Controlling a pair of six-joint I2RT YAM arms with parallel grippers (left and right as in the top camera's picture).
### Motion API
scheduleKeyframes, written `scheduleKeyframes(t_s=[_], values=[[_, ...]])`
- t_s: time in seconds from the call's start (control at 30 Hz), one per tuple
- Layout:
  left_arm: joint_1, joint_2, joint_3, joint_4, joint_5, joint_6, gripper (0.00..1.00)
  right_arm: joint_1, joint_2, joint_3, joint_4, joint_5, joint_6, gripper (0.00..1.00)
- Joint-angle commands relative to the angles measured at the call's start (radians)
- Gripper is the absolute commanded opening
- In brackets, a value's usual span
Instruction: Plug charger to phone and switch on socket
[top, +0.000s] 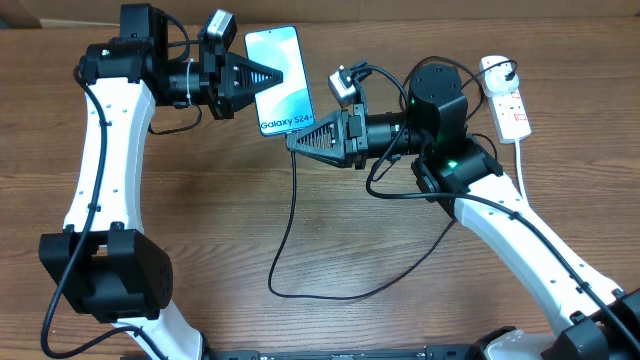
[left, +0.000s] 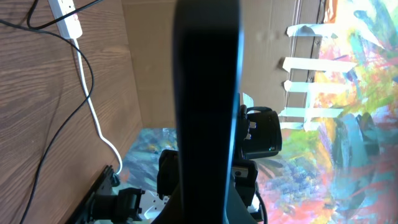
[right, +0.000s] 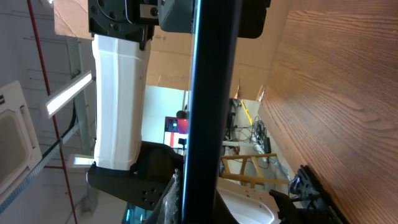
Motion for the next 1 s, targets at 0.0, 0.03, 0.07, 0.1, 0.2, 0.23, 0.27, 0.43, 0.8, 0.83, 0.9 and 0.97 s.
scheduleKeyframes(t_s=[0.0,0.03,0.07,0.1,0.2,0.23,0.27,0.43,0.8,0.83,0.9,0.97], values=[[-0.013,0.000,0.010,-0.007,0.040,0.047,0.04,-0.023,0.007,0.020,0.015,0.081,-0.003,0.05],[-0.013,0.000,0.010,-0.007,0.039,0.047,0.04,-0.023,0.007,0.020,0.015,0.081,-0.003,0.05],[-0.013,0.000,0.010,-0.007,0.036,0.047,0.04,-0.023,0.007,0.020,0.015,0.081,-0.003,0.05],[-0.013,0.000,0.010,-0.006,0.036,0.047,0.04,-0.023,0.007,0.020,0.015,0.081,-0.003,0.05],[-0.010,0.000,0.010,0.000,0.018,0.046,0.04,-0.023,0.007,0.020,0.015,0.080,-0.005,0.13],[-0.006,0.000,0.010,0.005,0.016,0.046,0.04,-0.023,0.007,0.020,0.015,0.080,-0.005,0.15],[-0.001,0.000,0.010,0.008,0.013,0.045,0.04,-0.023,0.007,0.020,0.015,0.079,-0.005,0.18],[0.043,0.000,0.010,0.009,-0.005,0.037,0.04,-0.023,0.007,0.020,0.015,0.053,-0.008,0.31],[0.105,0.000,0.010,0.029,-0.171,0.039,0.04,-0.023,0.007,0.020,-0.053,0.057,-0.075,0.77],[0.105,0.000,0.010,0.035,-0.180,0.038,0.04,-0.023,0.007,0.020,-0.079,0.068,-0.092,0.77],[0.105,0.000,0.010,0.040,-0.185,0.038,0.04,-0.023,0.007,0.020,-0.131,0.093,-0.124,0.79],[0.105,0.000,0.010,0.040,-0.183,0.037,0.04,-0.023,0.007,0.020,-0.170,0.114,-0.145,0.81]])
